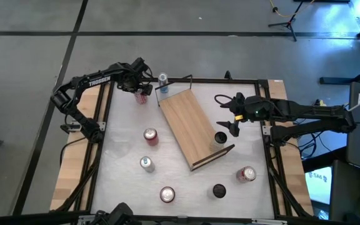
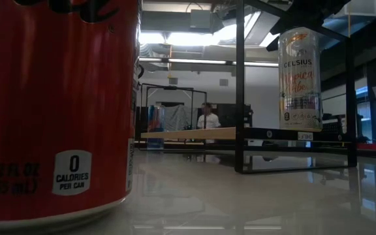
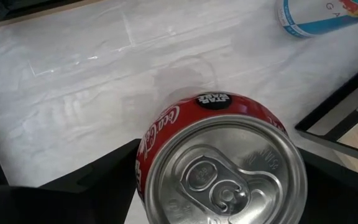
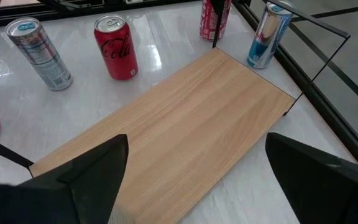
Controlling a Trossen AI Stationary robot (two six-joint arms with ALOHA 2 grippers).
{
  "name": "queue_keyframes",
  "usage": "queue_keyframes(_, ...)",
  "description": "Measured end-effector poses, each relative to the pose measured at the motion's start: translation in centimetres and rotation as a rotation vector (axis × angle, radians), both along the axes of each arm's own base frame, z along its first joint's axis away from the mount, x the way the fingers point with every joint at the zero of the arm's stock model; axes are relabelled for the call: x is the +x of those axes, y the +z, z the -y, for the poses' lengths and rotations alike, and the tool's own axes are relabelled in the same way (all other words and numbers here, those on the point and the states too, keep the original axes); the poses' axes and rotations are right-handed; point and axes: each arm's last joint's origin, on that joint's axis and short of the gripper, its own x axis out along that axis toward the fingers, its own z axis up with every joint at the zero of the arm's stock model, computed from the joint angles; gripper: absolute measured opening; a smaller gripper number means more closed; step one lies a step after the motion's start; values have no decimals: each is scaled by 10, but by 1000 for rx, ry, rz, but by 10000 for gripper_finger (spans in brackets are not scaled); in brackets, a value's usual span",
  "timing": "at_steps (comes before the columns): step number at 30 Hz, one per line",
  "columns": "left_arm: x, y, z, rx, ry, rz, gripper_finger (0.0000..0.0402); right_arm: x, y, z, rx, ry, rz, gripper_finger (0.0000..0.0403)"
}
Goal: Place canned beverage on shelf
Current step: Put the top red white soda can on the shelf
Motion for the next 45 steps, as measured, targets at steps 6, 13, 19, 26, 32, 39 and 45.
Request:
queue_keyframes(6,0,0,0,-2,-2,2,332,0,0,0,0,0,0,374)
queue_keyframes(13,-3,0,-3,-5,17,6,332,0,0,0,0,0,-1,374)
queue_keyframes(19,-8,0,-7,-5,8,3,332,0,0,0,0,0,-2,374)
queue_keyframes(26,-8,0,-7,-29,-9,31,332,0,0,0,0,0,-3,374)
queue_keyframes(32,-6,0,-5,-27,-29,28,332,0,0,0,0,-1,-3,374)
queue_keyframes(39,-4,0,-4,-28,-36,30,332,0,0,0,0,0,-1,374)
queue_keyframes(45,-5,0,-4,-21,-35,23,332,0,0,0,0,0,0,374)
